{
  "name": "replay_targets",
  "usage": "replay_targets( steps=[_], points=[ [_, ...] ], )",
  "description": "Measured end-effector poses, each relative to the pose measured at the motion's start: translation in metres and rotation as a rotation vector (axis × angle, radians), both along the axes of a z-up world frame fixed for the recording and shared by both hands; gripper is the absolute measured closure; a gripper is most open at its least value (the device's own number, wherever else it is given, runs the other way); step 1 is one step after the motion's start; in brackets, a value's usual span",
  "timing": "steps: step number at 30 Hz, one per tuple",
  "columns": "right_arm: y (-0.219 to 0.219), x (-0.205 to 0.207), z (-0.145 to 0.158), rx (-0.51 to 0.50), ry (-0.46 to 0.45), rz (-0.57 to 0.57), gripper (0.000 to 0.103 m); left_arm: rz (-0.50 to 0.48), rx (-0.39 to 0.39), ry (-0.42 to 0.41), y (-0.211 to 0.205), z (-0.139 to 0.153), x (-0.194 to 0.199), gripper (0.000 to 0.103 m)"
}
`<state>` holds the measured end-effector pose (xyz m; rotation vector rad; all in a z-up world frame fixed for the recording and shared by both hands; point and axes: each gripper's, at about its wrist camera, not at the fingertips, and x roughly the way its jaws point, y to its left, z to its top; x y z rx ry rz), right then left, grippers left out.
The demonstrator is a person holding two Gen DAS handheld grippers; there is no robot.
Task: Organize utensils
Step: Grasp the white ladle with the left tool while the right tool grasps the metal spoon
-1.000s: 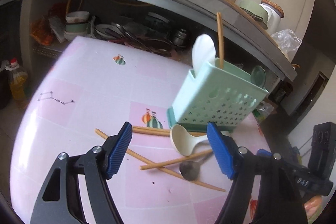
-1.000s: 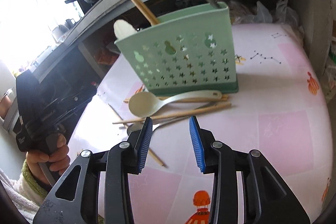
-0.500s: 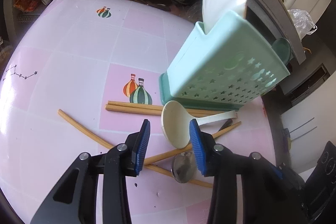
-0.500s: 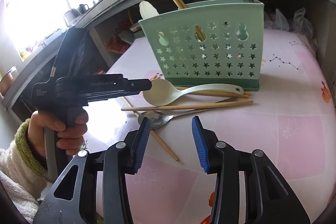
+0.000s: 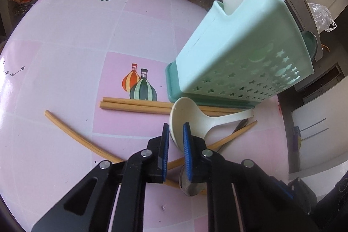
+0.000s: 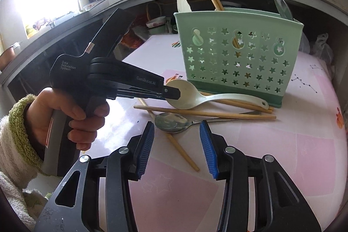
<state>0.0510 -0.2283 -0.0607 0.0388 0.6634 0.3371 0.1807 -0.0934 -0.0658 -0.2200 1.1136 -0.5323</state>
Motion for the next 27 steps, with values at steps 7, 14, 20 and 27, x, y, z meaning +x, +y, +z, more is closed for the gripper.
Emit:
replay_targets(
  steps=[7, 14, 20, 27],
  points=[
    [0.035, 0.011, -0.014, -0.133, 0.002, 0.037, 0.069, 0.004, -0.009, 0.001, 0.002, 0.000, 0.000, 0.095],
    [0.060, 0.024, -0.027, -0.293, 0.000, 0.057, 0.084, -0.002, -0.034, 0.016, 0.009, 0.000, 0.001, 0.095],
    [0.068, 0.037, -0.033, -0.329, 0.043, 0.060, 0.089, -0.005, -0.055, 0.027, 0.015, -0.001, 0.005, 0.095],
    [0.083, 0.038, -0.037, -0.404, 0.037, 0.064, 0.092, -0.014, -0.066, 0.035, 0.017, -0.002, 0.009, 0.095]
  ],
)
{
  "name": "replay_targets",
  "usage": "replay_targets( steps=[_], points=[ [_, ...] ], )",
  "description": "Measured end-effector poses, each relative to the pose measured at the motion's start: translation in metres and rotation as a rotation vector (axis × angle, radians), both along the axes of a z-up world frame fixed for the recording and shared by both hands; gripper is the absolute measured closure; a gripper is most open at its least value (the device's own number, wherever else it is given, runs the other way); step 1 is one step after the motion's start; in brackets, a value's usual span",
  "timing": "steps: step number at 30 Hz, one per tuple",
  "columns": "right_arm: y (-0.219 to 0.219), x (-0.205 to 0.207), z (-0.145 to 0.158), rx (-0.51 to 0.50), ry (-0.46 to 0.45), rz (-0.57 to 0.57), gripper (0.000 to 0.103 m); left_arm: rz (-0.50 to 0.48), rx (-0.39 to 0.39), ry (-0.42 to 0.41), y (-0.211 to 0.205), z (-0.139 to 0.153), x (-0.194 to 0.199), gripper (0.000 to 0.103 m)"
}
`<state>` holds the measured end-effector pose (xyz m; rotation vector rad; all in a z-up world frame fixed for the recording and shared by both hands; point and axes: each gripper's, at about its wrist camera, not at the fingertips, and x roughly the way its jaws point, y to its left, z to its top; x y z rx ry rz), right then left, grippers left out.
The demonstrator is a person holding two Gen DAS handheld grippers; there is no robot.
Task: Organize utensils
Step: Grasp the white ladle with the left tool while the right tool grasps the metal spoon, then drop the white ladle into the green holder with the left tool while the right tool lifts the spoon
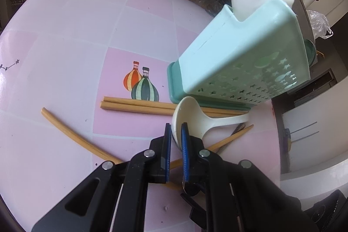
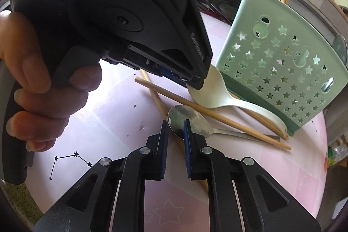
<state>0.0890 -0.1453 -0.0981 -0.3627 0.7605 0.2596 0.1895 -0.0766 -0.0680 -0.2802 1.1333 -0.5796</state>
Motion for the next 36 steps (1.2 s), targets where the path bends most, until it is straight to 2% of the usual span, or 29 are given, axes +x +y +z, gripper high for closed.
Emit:
replay_targets(
  steps=[5, 9, 12, 18, 27, 30, 32, 36],
  points=[
    [0.001, -0.005, 0.000, -0.008, -0.029, 0.009, 0.100, 0.003, 0.004, -0.002, 0.000, 0.000, 0.001, 0.095],
    [0.000, -0.009, 0.007, -0.002, -0.055, 0.009, 0.101, 0.005, 0.025, -0.022, -0.004, -0.001, -0.001, 0.095],
    [-0.011, -0.020, 0.024, 0.029, -0.070, 0.004, 0.101, 0.008, 0.037, -0.051, -0.006, 0.001, -0.004, 0.097],
    [-0.030, -0.032, 0.048, 0.120, -0.091, -0.011, 0.101, 0.008, 0.074, -0.171, -0.010, 0.021, -0.020, 0.100],
    [-0.073, -0.050, 0.081, 0.320, -0.095, -0.032, 0.103, 0.017, 0.143, -0.428, -0.017, 0.069, -0.059, 0.100],
    [-0.093, -0.055, 0.089, 0.394, -0.094, -0.052, 0.103, 0.025, 0.156, -0.483, -0.019, 0.084, -0.068, 0.100],
    [-0.118, -0.038, 0.093, 0.457, -0.086, -0.066, 0.103, 0.029, 0.161, -0.510, -0.018, 0.091, -0.071, 0.100],
    [-0.144, -0.038, 0.098, 0.545, -0.089, -0.094, 0.103, 0.025, 0.150, -0.569, -0.014, 0.116, -0.082, 0.100]
  ],
)
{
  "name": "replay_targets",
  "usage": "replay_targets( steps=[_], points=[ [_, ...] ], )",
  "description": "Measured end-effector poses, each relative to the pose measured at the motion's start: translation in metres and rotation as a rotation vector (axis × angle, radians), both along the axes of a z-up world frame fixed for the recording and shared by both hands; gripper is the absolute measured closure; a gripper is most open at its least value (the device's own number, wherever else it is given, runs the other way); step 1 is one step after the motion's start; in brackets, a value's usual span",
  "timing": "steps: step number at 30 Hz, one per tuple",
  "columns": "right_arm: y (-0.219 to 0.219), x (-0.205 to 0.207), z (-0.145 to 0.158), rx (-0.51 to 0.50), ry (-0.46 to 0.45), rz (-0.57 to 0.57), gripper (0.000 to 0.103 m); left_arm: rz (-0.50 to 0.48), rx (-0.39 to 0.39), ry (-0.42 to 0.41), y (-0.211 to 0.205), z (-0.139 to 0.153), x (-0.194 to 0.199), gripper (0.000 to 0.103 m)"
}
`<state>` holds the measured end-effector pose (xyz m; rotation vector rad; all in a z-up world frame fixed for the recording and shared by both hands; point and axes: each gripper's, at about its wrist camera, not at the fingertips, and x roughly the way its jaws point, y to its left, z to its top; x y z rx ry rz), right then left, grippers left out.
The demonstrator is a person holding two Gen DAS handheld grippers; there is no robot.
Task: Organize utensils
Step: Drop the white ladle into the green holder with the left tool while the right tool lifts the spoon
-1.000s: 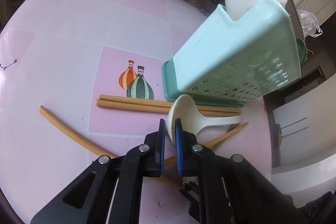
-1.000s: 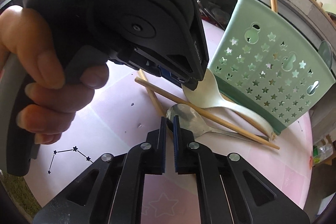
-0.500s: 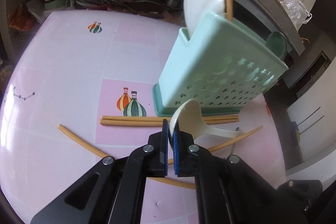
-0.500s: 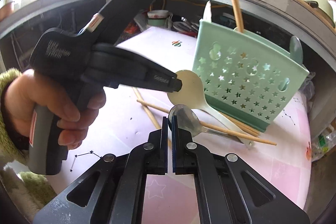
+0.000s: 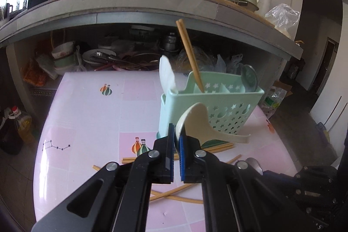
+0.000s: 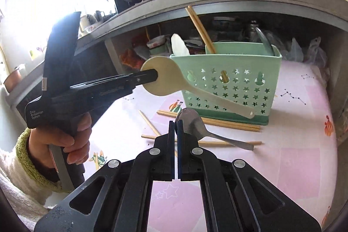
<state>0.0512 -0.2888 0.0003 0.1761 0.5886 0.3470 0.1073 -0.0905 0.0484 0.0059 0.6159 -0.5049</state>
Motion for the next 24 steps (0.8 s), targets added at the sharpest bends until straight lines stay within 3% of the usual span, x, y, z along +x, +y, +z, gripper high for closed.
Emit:
replay_targets(
  steps=[6, 9, 15, 24],
  points=[
    [-0.011, -0.011, 0.009, 0.064, -0.019, -0.027, 0.103, -0.013, -0.055, -0.122, 0.006, 0.054, -0.017, 0.100],
    [-0.012, -0.014, 0.009, 0.076, -0.023, -0.030, 0.103, -0.016, -0.035, -0.223, -0.001, 0.081, -0.018, 0.100],
    [-0.011, -0.016, 0.003, 0.094, -0.031, -0.028, 0.103, -0.031, 0.124, -0.359, -0.038, 0.100, -0.005, 0.100],
    [-0.012, -0.017, 0.002, 0.121, -0.028, -0.040, 0.103, -0.115, 0.439, -0.537, -0.105, 0.073, -0.006, 0.100]
  ],
)
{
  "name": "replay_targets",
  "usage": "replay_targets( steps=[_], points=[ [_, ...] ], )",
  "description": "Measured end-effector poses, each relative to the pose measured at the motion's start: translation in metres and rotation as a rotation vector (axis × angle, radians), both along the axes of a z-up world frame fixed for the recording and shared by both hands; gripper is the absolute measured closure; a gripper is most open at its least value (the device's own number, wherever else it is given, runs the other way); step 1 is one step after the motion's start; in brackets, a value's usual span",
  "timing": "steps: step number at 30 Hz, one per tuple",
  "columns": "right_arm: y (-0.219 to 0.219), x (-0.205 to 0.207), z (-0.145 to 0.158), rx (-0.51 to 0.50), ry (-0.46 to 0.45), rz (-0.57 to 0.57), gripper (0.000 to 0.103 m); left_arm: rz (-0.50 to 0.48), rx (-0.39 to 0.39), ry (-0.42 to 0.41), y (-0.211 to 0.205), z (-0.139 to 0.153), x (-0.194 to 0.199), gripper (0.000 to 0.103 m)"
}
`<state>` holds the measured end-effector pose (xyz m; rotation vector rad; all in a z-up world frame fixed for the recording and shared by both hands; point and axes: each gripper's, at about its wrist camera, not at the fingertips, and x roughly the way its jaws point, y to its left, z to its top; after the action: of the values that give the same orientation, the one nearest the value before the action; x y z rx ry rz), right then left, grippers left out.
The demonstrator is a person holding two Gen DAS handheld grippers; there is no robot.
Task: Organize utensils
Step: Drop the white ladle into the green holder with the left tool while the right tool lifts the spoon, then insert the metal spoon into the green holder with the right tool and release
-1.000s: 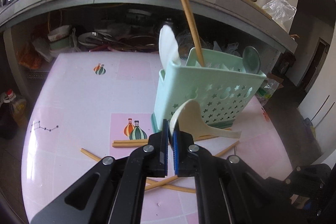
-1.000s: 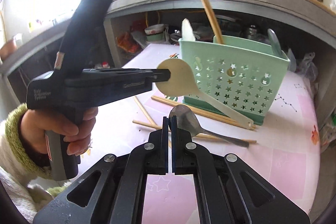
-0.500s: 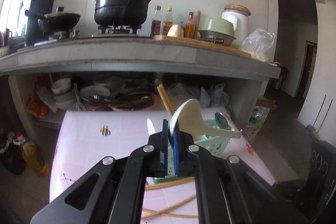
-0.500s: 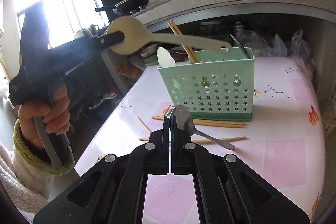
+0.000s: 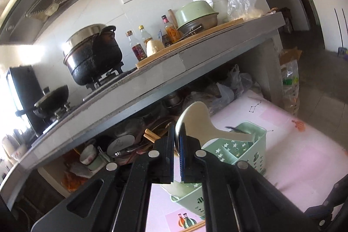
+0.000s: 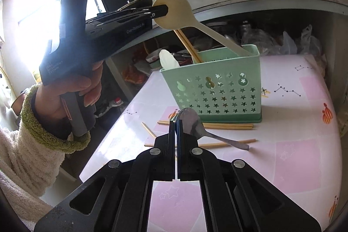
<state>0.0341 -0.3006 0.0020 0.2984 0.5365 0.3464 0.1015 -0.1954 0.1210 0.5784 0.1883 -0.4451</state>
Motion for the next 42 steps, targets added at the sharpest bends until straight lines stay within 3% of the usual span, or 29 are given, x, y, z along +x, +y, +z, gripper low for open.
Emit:
replay_targets(
  steps=[3, 10, 19, 23, 26, 30, 32, 34, 36, 42],
  points=[
    [-0.003, 0.000, 0.001, 0.011, 0.001, -0.007, 0.103, 0.000, 0.010, -0.036, -0.001, 0.004, -0.002, 0.100],
    [-0.002, 0.001, 0.001, 0.014, -0.001, 0.000, 0.103, 0.024, 0.026, -0.017, 0.006, 0.013, 0.005, 0.100],
    [-0.003, 0.001, -0.002, 0.022, 0.004, -0.012, 0.103, -0.066, 0.219, -0.061, -0.041, -0.008, 0.011, 0.100],
    [-0.004, 0.002, -0.007, 0.031, 0.017, -0.022, 0.103, -0.120, 0.226, 0.017, -0.055, -0.014, 0.015, 0.098],
    [-0.004, 0.003, -0.008, 0.033, 0.022, -0.024, 0.103, -0.165, 0.143, 0.169, -0.055, -0.013, 0.026, 0.095],
    [-0.004, 0.004, -0.008, 0.031, 0.023, -0.024, 0.103, -0.257, -0.058, 0.419, -0.042, -0.009, 0.046, 0.082],
    [-0.005, 0.004, -0.008, 0.033, 0.022, -0.025, 0.103, -0.289, -0.167, 0.498, -0.032, -0.007, 0.054, 0.075],
    [-0.007, 0.004, -0.008, 0.034, 0.019, -0.030, 0.103, -0.295, -0.266, 0.535, -0.020, -0.003, 0.059, 0.067],
    [-0.010, 0.005, -0.007, 0.047, 0.021, -0.034, 0.103, -0.292, -0.351, 0.543, -0.006, 0.001, 0.062, 0.065],
    [-0.026, 0.004, 0.005, 0.108, 0.015, -0.056, 0.103, -0.209, -0.523, 0.499, 0.043, 0.011, 0.060, 0.062]
  ],
)
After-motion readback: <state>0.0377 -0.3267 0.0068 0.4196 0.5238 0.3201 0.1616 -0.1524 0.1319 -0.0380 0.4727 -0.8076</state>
